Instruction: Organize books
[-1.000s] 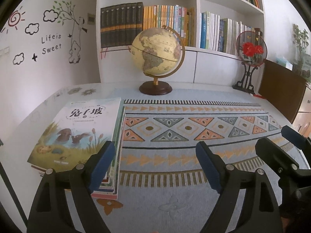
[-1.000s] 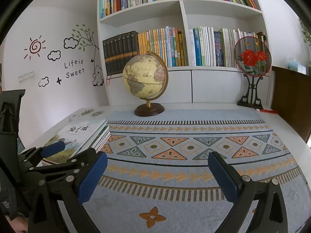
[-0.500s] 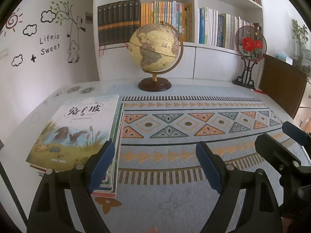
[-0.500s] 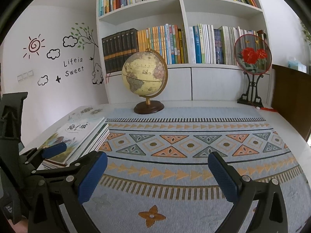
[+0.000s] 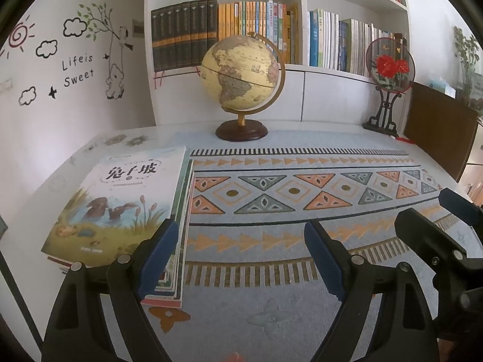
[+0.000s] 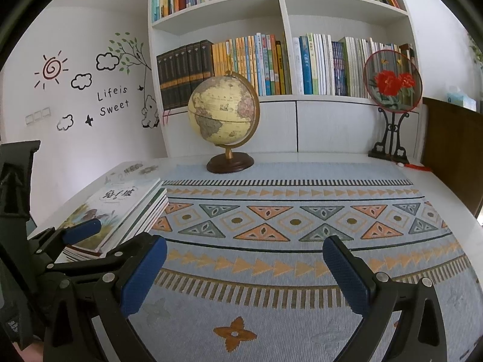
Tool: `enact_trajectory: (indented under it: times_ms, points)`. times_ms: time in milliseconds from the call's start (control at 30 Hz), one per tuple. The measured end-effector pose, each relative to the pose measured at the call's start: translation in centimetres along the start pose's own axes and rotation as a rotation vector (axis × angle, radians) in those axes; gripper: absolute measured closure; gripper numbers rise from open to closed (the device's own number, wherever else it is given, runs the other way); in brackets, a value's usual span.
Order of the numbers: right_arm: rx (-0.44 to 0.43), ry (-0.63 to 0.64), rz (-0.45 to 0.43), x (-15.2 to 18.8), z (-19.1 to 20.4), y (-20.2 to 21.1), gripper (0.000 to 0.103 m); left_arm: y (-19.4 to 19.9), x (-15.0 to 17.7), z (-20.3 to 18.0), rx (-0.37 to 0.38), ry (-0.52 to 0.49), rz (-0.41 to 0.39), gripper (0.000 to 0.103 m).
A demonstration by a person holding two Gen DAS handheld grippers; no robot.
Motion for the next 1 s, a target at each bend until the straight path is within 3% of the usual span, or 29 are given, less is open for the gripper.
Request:
enact_trajectory:
  times_ms: [1000]
  points:
    - [0.003, -0.003, 0.022, 0.07, -0.20, -0.73, 0.000, -0.30, -0.04, -0.13, 0.000, 0.004, 0.012, 0.018]
Point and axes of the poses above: each gripper's, at about its wrist camera, not at the fingertips, and y roughly against the way its jaws point, z to its left, x to its underside, the point moved 1 cm from there along -y, roughly the way its jaws point, and after that the axes turned 12 degrees about z, right-handed, at the moved point
